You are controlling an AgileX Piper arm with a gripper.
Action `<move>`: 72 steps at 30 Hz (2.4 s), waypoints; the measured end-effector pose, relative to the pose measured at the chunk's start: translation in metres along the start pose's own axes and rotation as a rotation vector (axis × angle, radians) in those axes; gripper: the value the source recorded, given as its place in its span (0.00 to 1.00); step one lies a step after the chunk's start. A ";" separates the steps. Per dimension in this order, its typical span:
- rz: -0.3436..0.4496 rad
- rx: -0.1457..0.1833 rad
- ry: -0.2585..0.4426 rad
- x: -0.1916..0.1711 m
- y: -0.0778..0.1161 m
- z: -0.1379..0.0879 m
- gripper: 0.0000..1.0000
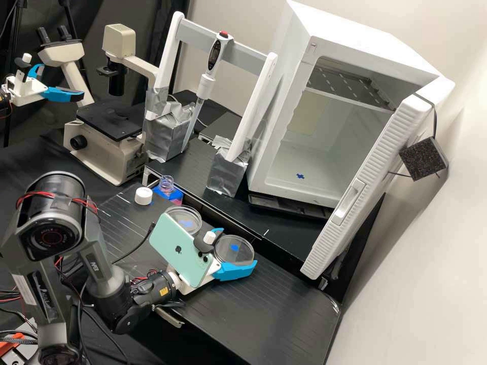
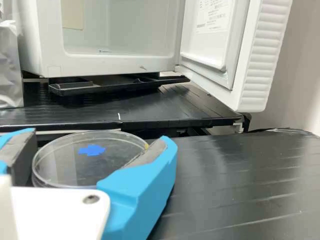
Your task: Close the lid
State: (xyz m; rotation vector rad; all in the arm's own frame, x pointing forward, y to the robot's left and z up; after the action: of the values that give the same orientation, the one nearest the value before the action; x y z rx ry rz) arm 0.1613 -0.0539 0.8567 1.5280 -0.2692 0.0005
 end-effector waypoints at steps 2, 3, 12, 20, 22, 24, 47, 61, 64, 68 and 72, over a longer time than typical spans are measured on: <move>0.000 0.002 0.000 0.000 0.000 0.000 0.00; 0.000 0.006 0.000 0.000 0.000 0.000 0.00; 0.000 0.017 0.001 0.000 0.000 0.000 0.00; -0.017 0.066 0.026 -0.008 0.006 -0.003 0.00; -0.028 0.094 0.033 -0.015 0.010 -0.006 0.00; -0.025 0.108 0.036 -0.022 0.015 -0.010 0.00; -0.224 -0.134 0.424 -0.050 -0.006 -0.079 0.00; -0.354 -0.079 0.415 -0.041 -0.021 -0.074 0.00; -0.366 -0.063 0.400 -0.033 -0.025 -0.069 0.00; -0.343 -0.044 0.392 -0.025 -0.028 -0.064 0.00; -0.331 -0.022 0.383 -0.021 -0.028 -0.061 0.00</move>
State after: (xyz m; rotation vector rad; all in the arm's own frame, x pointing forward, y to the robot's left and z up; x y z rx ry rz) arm 0.1565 0.0086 0.8240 1.5018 0.2879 0.0276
